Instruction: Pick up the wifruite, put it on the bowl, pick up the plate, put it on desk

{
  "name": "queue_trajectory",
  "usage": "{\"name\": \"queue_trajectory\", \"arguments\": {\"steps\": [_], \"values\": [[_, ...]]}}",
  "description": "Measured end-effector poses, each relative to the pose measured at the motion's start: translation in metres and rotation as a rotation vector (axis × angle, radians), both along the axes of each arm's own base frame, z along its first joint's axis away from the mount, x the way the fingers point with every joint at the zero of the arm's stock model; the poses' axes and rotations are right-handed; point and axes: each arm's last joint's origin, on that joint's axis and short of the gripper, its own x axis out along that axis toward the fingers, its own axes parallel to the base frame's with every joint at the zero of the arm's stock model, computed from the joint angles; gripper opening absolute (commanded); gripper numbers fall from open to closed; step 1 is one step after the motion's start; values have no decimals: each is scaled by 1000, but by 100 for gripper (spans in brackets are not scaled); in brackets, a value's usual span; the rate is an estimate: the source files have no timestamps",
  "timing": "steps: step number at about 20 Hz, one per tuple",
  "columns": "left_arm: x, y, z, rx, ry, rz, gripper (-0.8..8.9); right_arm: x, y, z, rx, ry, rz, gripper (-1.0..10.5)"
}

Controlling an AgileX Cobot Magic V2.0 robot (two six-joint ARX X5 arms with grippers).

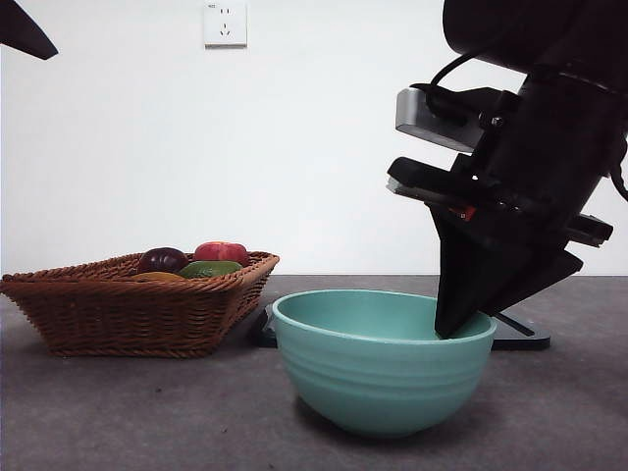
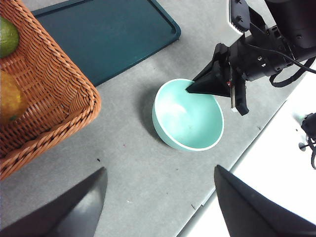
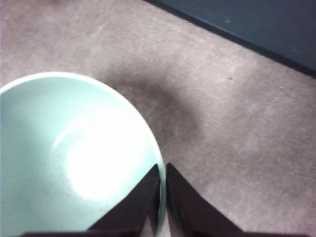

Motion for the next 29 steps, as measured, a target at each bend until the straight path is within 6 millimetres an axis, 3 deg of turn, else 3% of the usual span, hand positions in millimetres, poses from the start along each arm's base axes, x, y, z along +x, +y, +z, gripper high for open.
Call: {"name": "queue_trajectory", "arguments": {"steps": [3,7,12,14,18,24,29], "values": [[0,0,0,0,0,0,342,0,0,0,0,0,-1,18],[0,0,0,0,0,0,342,-1,1,0,1,0,1,247],[0,0,0,0,0,0,342,-1,1,4,10,-9,-5,262],[0,0,0,0,-1,0,342,-2,0,18,33,-42,-7,262],[0,0,0,0,0,0,342,-9,-7,65,93,-151,-7,262],[0,0,0,0,0,0,342,-40,-30,127,199,-224,61,262],[0,0,0,0,0,0,342,-68,-49,141,276,-185,138,262]]}}
